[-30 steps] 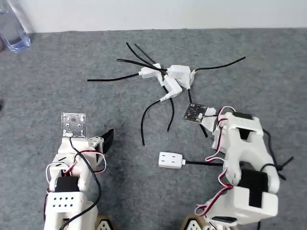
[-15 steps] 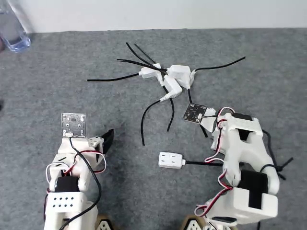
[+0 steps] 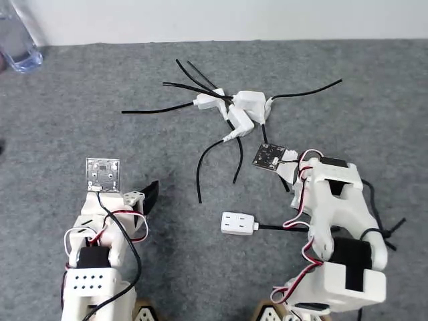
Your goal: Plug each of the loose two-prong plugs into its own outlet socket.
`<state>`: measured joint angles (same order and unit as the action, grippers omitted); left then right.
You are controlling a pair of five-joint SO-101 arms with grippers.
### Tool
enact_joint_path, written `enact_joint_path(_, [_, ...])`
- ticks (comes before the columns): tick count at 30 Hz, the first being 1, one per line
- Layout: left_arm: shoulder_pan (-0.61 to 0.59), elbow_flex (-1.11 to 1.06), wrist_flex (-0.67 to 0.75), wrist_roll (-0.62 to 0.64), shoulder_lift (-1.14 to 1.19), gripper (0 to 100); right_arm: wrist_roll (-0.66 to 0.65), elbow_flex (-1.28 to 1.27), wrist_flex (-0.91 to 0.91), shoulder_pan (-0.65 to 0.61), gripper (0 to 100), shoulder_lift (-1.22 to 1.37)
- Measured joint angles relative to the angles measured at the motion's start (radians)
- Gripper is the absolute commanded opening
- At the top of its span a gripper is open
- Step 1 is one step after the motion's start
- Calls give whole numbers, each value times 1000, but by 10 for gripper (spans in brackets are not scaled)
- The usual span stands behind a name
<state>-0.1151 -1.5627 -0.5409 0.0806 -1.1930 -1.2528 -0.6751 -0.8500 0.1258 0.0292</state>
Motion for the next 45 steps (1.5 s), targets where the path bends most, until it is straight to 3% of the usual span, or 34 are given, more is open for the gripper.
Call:
enact_joint_path(2, [0,0,0,0,0,305,0,0,0,0,139,0])
enact_joint_path(6, [0,0,0,0,0,305,0,0,2,0,0,0])
enact_joint_path(22, [0,0,0,0,0,305,-3,6,2,0,9,-2])
enact_joint_path(33, [0,0,0,0,0,305,100,0,29,-2,9,-5])
enact_joint_path(45, [0,0,0,0,0,305,115,-3,-55,-23,9,-172])
